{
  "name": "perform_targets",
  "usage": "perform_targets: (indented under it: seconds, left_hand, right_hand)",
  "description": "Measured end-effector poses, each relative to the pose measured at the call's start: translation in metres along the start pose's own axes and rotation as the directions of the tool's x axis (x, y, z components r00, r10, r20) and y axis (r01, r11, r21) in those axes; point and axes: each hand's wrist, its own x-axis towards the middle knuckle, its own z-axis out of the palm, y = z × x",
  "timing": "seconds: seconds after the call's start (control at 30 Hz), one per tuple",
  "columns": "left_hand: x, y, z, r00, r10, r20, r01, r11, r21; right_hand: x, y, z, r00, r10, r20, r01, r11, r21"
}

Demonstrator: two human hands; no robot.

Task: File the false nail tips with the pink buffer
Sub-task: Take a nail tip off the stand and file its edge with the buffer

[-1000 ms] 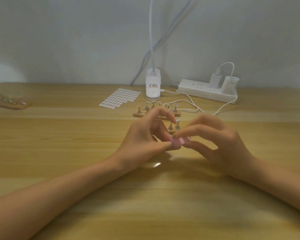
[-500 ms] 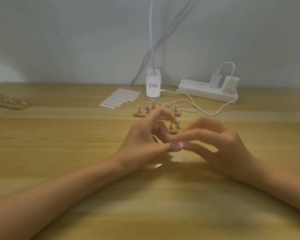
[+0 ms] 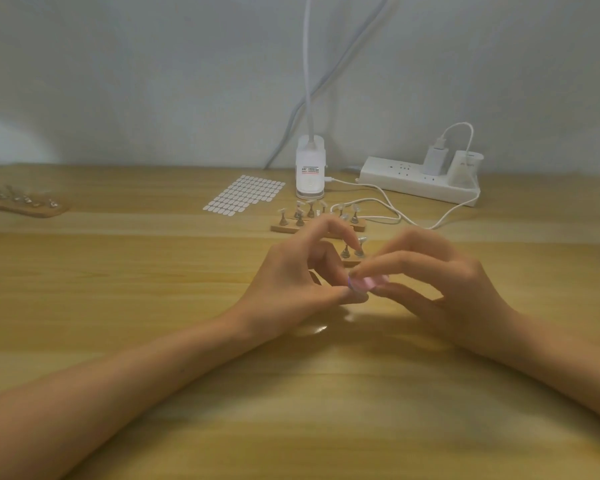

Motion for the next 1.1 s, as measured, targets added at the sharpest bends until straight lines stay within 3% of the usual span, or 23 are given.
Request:
perform_targets:
  seconds: [0.17, 0.27, 0.4, 0.5, 0.6, 0.73, 0.83, 0.93, 1.1]
  left_hand:
    - [0.0011, -0.0016, -0.0003, 1.000, -0.011, -0.009, 0.011, 1.000, -0.013]
    - [0.0009, -0.0015, -0.0001, 1.000, -0.001, -0.001, 0.001, 1.000, -0.015]
    - [0.0015, -0.0025, -0.0010, 1.000, -0.013, -0.007, 0.013, 0.999, -0.036]
    - [0.0012, -0.0003, -0.0001, 1.000, 0.004, 0.003, -0.003, 0.999, -0.037]
    - [0.0020, -0.0023, -0.0012, 1.000, -0.017, -0.019, 0.016, 0.999, -0.038]
    - [0.0007, 0.0003, -0.0003, 1.000, 0.015, -0.009, -0.015, 1.000, -0.010]
    - [0.0015, -0.0014, -0.0017, 1.000, -0.011, -0.024, 0.011, 1.000, -0.020]
    - [0.0006, 0.0001, -0.0002, 1.000, 0.012, -0.010, -0.012, 1.000, 0.003]
    - [0.0005, -0.0007, -0.0008, 1.000, -0.011, -0.019, 0.011, 1.000, -0.001]
  right_hand:
    - [-0.0012, 0.0007, -0.0001, 0.999, 0.047, -0.014, -0.048, 0.997, -0.063]
    - [-0.0014, -0.0021, 0.0017, 1.000, -0.023, 0.001, 0.023, 0.999, -0.023]
    - [-0.0005, 0.0002, -0.0008, 0.998, 0.057, -0.021, -0.058, 0.997, -0.042]
    - [-0.0022, -0.0036, 0.0023, 1.000, -0.022, -0.014, 0.022, 0.998, -0.052]
    - [0.0001, -0.0008, -0.0008, 0.997, 0.075, -0.033, -0.077, 0.996, -0.054]
    - [-0.0008, -0.0029, 0.0004, 1.000, -0.003, -0.013, 0.002, 0.998, -0.063]
    - [-0.0005, -0.0004, -0.0012, 0.996, 0.077, -0.033, -0.079, 0.995, -0.060]
    - [-0.0014, -0.0016, 0.0008, 1.000, 0.008, -0.013, -0.008, 1.000, -0.016]
    - [-0.0016, 0.0000, -0.0008, 0.997, 0.075, -0.029, -0.076, 0.996, -0.046]
